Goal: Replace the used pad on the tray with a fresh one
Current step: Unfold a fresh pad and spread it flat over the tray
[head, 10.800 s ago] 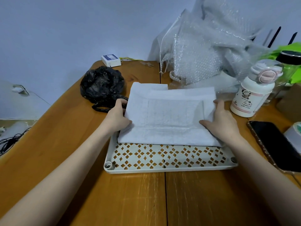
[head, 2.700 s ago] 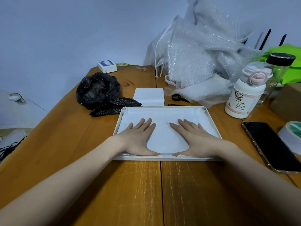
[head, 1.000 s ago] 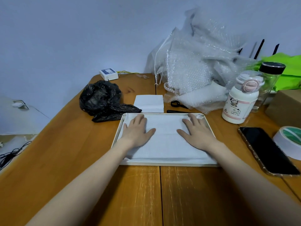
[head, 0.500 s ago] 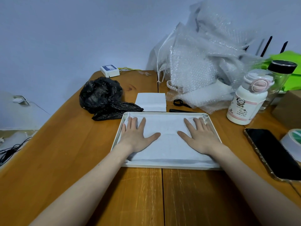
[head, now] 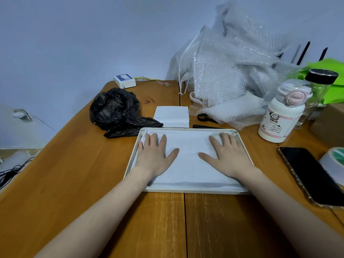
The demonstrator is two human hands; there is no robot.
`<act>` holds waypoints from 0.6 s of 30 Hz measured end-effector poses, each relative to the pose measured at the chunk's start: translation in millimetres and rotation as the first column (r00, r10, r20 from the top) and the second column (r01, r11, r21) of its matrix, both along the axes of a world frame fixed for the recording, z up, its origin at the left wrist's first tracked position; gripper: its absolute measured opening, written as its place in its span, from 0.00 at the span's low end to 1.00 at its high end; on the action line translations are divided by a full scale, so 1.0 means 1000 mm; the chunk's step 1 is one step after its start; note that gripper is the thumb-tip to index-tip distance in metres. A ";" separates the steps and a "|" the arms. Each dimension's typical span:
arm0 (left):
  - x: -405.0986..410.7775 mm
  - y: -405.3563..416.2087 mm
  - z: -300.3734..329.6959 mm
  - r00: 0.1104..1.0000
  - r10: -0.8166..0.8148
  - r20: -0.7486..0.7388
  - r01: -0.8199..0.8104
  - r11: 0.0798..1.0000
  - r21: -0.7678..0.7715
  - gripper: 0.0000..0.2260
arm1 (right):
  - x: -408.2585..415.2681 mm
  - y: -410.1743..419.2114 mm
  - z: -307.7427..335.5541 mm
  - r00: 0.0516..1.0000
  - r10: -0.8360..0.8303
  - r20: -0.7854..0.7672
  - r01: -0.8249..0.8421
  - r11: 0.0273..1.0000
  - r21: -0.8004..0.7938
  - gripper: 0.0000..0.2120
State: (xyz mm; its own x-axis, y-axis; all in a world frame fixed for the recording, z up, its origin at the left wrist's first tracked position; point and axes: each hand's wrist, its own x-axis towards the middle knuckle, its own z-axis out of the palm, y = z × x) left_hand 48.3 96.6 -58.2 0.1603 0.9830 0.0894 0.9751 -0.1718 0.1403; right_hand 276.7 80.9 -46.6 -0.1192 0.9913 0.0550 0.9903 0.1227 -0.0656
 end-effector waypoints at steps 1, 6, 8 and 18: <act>0.002 0.000 0.000 0.998 -0.064 -0.002 0.064 0.996 0.055 0.29 | -0.004 0.000 0.003 0.998 0.038 0.043 -0.042 0.995 0.087 0.35; 0.008 0.004 -0.005 0.961 -0.260 0.097 0.272 0.950 -0.154 0.25 | -0.030 0.000 -0.005 0.977 0.191 -0.099 -0.199 0.976 -0.084 0.33; 0.006 0.007 -0.006 0.967 -0.246 0.065 0.253 0.950 -0.185 0.25 | -0.032 0.005 -0.012 0.979 0.173 -0.109 -0.191 0.966 -0.176 0.33; 0.008 0.006 -0.004 0.972 -0.219 0.089 0.233 0.952 -0.200 0.25 | -0.028 0.007 -0.014 0.965 0.098 -0.244 -0.128 0.986 -0.110 0.34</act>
State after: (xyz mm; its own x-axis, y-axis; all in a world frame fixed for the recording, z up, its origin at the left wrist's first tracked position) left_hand 56.3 102.9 -62.6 0.3809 0.9197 -0.0948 0.9017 -0.3468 0.2582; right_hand 248.9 88.0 -60.7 -0.2297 0.9729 -0.0272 0.9245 0.2093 -0.3187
